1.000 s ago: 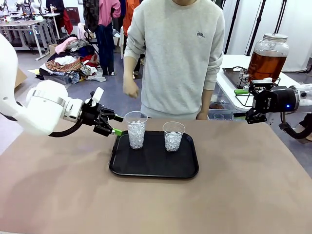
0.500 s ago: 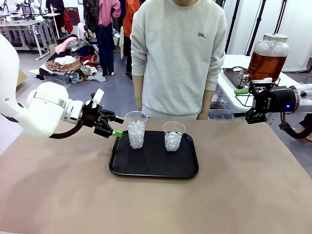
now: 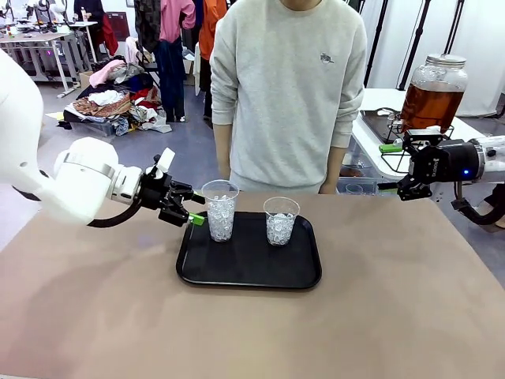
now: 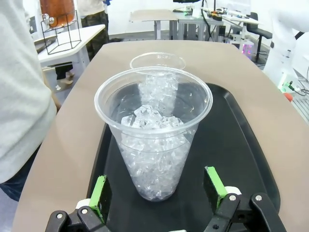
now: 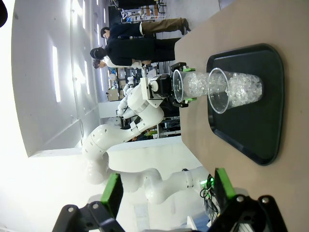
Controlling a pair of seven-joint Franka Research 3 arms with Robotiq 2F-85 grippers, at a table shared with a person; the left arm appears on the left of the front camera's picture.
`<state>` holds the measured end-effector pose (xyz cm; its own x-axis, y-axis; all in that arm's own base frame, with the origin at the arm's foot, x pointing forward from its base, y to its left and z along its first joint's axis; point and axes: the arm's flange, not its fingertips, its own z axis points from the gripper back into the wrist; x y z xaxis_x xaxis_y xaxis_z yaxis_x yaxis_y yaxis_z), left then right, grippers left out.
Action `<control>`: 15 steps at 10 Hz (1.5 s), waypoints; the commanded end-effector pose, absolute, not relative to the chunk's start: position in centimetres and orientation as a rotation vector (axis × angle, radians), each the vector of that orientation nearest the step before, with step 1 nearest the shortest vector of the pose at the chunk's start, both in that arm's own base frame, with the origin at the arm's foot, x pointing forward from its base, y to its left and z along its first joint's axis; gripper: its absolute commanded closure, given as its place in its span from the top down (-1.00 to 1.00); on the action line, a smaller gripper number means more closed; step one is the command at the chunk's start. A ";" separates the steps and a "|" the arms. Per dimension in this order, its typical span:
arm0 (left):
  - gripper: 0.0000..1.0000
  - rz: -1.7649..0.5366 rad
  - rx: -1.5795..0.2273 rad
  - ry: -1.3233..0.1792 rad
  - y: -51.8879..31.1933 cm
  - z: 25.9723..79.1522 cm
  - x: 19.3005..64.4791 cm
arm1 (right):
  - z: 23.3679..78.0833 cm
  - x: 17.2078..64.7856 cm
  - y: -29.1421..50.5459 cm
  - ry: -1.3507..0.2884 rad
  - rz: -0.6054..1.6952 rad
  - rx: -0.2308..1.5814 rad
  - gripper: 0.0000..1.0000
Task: Pour the drink into the iced cup.
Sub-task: Pick up the iced cup indicated by the human and present it to them.
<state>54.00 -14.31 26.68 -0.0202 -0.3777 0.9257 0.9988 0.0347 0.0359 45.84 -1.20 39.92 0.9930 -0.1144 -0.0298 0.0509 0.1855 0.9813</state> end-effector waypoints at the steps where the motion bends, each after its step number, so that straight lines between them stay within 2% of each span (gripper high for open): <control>1: 1.00 -1.368 -0.889 -0.998 -14.9 26.2 54.8 | 40.1 45.7 -1.2 -0.057 -0.116 1.381 1.00; 15: 1.00 -1.363 -0.989 -0.965 -17.8 24.8 56.5 | 40.1 45.7 -1.2 -0.057 -0.116 1.381 1.00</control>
